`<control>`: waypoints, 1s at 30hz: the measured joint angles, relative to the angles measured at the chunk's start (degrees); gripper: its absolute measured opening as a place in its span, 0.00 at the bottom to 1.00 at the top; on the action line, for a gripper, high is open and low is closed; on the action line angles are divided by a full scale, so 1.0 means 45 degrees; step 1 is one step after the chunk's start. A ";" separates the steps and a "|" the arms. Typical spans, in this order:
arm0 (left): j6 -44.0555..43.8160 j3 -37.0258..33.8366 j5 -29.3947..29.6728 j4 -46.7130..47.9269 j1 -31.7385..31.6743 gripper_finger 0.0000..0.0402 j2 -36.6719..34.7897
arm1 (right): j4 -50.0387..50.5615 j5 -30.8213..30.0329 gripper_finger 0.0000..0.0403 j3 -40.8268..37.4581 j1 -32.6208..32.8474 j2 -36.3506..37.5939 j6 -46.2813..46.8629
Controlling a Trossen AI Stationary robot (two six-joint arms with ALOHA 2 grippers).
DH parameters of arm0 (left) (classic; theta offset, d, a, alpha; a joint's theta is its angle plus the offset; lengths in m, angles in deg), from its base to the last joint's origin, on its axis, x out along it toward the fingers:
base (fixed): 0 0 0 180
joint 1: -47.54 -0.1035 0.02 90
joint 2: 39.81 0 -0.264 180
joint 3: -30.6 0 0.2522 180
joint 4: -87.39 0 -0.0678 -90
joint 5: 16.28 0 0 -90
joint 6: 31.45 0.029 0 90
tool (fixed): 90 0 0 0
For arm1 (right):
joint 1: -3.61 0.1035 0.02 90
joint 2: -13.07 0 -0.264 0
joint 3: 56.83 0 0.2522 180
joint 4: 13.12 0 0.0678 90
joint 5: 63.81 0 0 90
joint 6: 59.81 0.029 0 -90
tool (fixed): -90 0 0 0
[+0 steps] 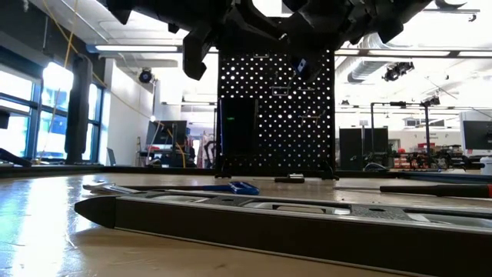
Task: Hang tools onto peg board
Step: Put the bolts on the pegboard
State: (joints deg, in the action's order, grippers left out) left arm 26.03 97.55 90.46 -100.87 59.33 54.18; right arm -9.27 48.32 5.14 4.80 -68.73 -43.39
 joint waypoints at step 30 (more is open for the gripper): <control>-0.0057 -0.0039 0.2713 0.0779 0.0012 0.17 -0.0897 | 0.2522 -0.2176 0.30 0.0005 0.0010 0.0991 -0.0367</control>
State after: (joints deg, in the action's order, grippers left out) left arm 25.77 97.37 102.67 -97.36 59.39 50.15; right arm 2.08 38.53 5.16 4.84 -64.27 -45.04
